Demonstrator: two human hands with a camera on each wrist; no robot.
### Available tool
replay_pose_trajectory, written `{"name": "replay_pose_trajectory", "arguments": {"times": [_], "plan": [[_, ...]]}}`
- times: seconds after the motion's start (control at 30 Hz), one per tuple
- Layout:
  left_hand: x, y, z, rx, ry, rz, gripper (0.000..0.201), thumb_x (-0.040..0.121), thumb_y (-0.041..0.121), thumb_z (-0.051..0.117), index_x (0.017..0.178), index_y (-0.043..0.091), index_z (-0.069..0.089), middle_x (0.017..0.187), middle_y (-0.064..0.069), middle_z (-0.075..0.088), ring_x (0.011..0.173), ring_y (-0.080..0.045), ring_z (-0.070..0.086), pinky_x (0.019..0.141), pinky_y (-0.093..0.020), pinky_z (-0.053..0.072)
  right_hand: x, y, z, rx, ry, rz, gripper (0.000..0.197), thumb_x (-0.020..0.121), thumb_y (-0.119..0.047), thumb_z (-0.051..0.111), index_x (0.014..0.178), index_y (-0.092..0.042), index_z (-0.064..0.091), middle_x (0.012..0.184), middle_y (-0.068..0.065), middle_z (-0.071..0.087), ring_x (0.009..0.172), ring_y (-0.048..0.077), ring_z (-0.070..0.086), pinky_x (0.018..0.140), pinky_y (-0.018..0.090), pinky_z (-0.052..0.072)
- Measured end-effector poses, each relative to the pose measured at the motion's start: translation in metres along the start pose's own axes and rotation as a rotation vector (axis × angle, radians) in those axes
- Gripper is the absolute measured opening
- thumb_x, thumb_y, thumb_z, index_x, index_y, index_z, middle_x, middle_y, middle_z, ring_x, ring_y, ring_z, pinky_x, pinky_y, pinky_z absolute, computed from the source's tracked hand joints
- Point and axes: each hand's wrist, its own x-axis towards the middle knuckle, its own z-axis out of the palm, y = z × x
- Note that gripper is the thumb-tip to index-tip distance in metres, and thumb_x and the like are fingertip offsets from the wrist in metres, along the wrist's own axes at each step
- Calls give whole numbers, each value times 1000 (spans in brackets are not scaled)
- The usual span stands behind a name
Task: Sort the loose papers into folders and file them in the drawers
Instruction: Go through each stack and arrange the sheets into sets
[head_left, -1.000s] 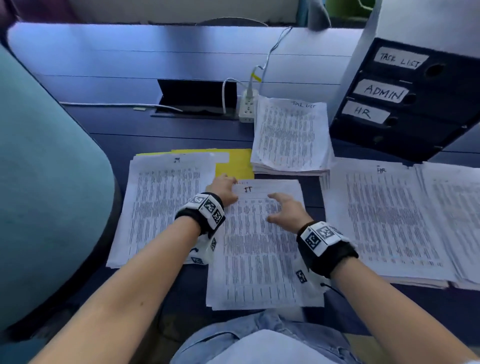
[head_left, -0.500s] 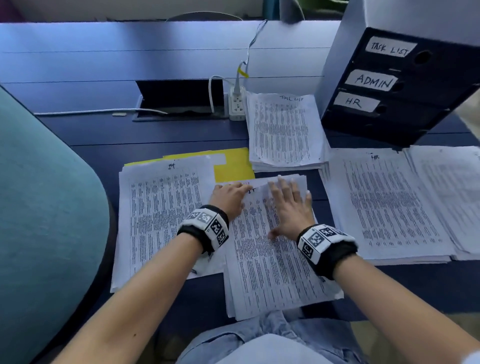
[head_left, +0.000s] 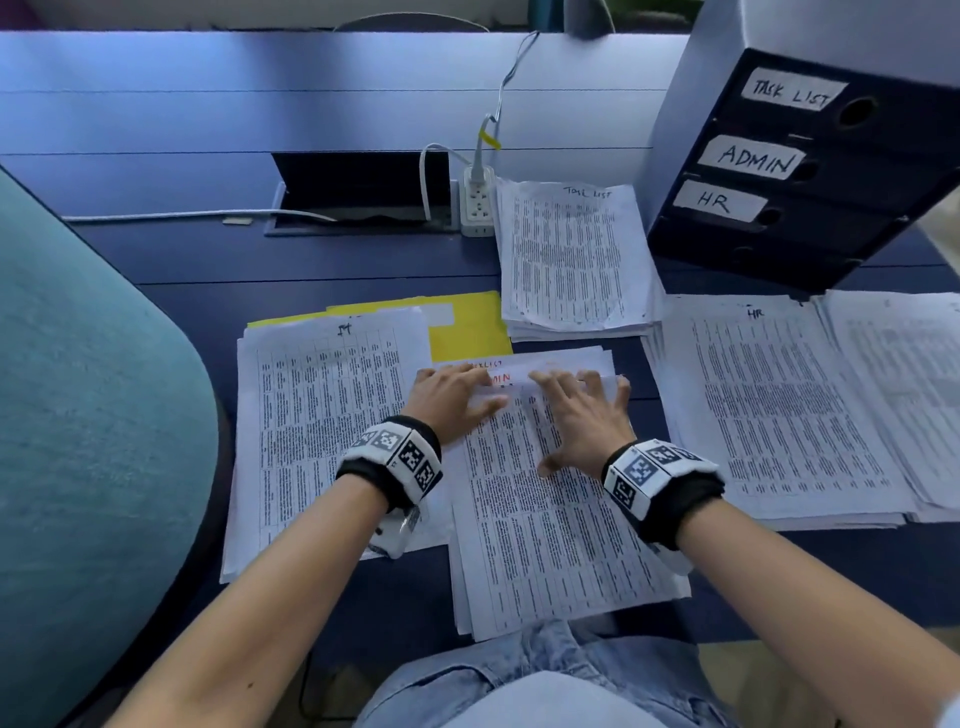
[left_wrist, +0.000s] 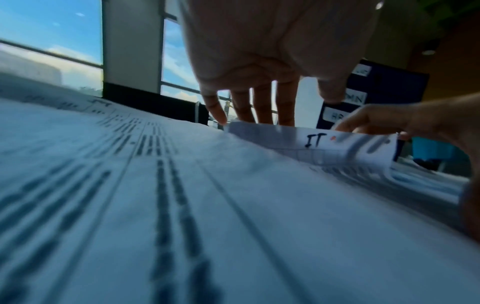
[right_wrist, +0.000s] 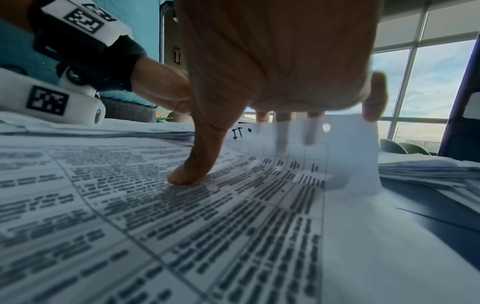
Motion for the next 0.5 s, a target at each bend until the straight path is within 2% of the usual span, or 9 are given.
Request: {"name": "replay_pose_trajectory", "arguments": {"times": [0.07,0.1,0.17,0.2,0.27,0.33,0.37,0.43,0.5], "plan": [[4,-5,-3,-170,12,-75,62,93,59,24,99,10,61,95,-5,59,87,-19,54,96,-40,41,-1,-1,-1,-54,26,-17,105,61,-57,76,142,-28,17,144,-3,30,135,24,19,109,60,7],[5,-7,-6,-280,16,-113,84,85,72,11,97,8,63,94,-8,60,87,-21,55,94,-41,44,-2,-1,-1,-97,47,-30,98,61,-59,74,139,-26,24,140,-4,34,134,24,20,108,62,4],[6,-10,-10,-466,22,-199,127,50,95,-10,101,6,66,114,-13,63,104,-25,57,100,-39,40,-5,-4,-2,-145,65,-52,86,63,-61,71,131,-23,34,134,-4,38,133,24,21,106,66,0],[7,-11,-12,-508,18,-227,139,36,99,-12,105,6,66,123,-13,60,112,-26,54,102,-38,38,-6,-5,-2,-132,55,-49,82,65,-60,71,129,-23,36,132,-5,40,133,24,23,106,66,-1],[4,-11,-17,-549,-24,-209,147,26,102,-6,113,5,64,127,-12,57,114,-25,53,97,-33,37,-7,-4,1,-61,48,-11,68,73,-53,68,127,-24,39,130,-5,43,130,23,29,107,64,3],[0,-10,-22,-582,-77,-147,131,38,102,16,114,5,64,121,-9,57,109,-21,53,93,-29,39,-7,0,0,18,135,32,32,89,-34,57,118,-24,49,125,-4,50,124,21,37,108,58,9],[-2,-10,-22,-604,-83,-125,108,55,92,36,112,5,64,121,-6,56,109,-19,52,96,-29,39,-6,3,-2,59,194,63,18,93,-21,50,110,-22,54,119,-3,53,121,21,40,108,55,10],[-3,-14,-18,-644,-35,-160,54,76,51,66,105,5,66,121,-4,58,107,-16,54,98,-30,39,-4,9,-14,149,317,145,19,91,-7,45,99,-17,60,110,-2,56,117,23,42,108,54,11],[-5,-16,-15,-827,28,-200,31,70,37,77,88,13,68,98,0,68,89,-10,62,85,-28,46,0,15,-35,297,461,216,18,88,-7,47,98,-13,61,110,1,55,118,25,40,107,52,14]]}}
